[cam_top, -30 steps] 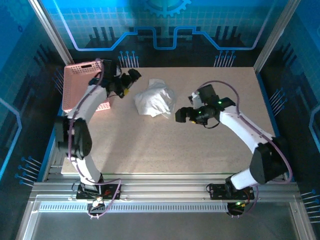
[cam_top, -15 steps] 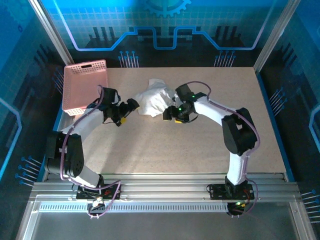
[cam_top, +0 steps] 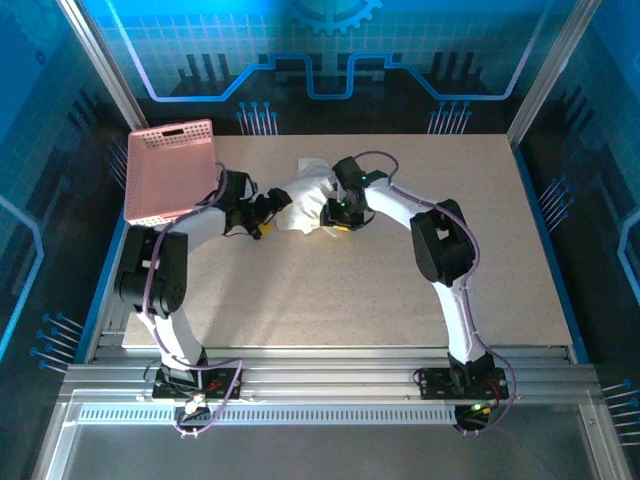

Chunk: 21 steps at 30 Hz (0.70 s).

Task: Fold and stack the t-shirts

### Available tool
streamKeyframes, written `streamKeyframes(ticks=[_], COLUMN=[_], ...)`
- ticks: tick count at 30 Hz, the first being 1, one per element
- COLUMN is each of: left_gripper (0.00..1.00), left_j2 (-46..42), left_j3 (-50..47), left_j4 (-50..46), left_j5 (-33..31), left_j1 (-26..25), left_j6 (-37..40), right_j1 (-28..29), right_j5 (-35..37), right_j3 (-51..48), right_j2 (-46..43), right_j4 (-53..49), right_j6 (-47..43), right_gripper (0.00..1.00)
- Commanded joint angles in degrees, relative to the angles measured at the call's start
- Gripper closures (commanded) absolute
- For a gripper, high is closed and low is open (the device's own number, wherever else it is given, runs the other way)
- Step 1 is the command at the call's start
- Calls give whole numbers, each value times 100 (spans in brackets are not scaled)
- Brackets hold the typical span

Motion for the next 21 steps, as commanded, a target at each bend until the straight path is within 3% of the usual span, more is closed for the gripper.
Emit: streamKeyframes(ticks=[1, 5, 8, 10, 15, 19, 21], left_gripper=[9, 13, 21, 32, 59, 85, 93], left_j2=[305, 645, 862, 980, 1180, 1230, 1176], left_j3=[449, 804, 952, 1010, 1218, 1639, 1826], left_j4=[83, -121, -186, -274, -757, -1303, -1447], left_j5=[107, 26, 65, 75, 13, -272, -458], left_j1=[-101, -216, -270, -289, -289, -289, -289], left_j6=[-132, -95, -77, -32, 160, 478, 569], right_j1=[197, 314, 404, 447, 413, 347, 285], right_j5=[542, 898, 1082, 1138, 1225, 1246, 1193], right_j3=[216, 221, 140, 89, -166, -490, -660], right_j2=[182, 288, 262, 236, -113, -791, -1186], right_j4=[-602, -690, -611, -541, -258, -22, 81], right_j6=[-180, -301, -371, -411, -358, -352, -332], right_gripper=[54, 61, 64, 70, 100, 100, 100])
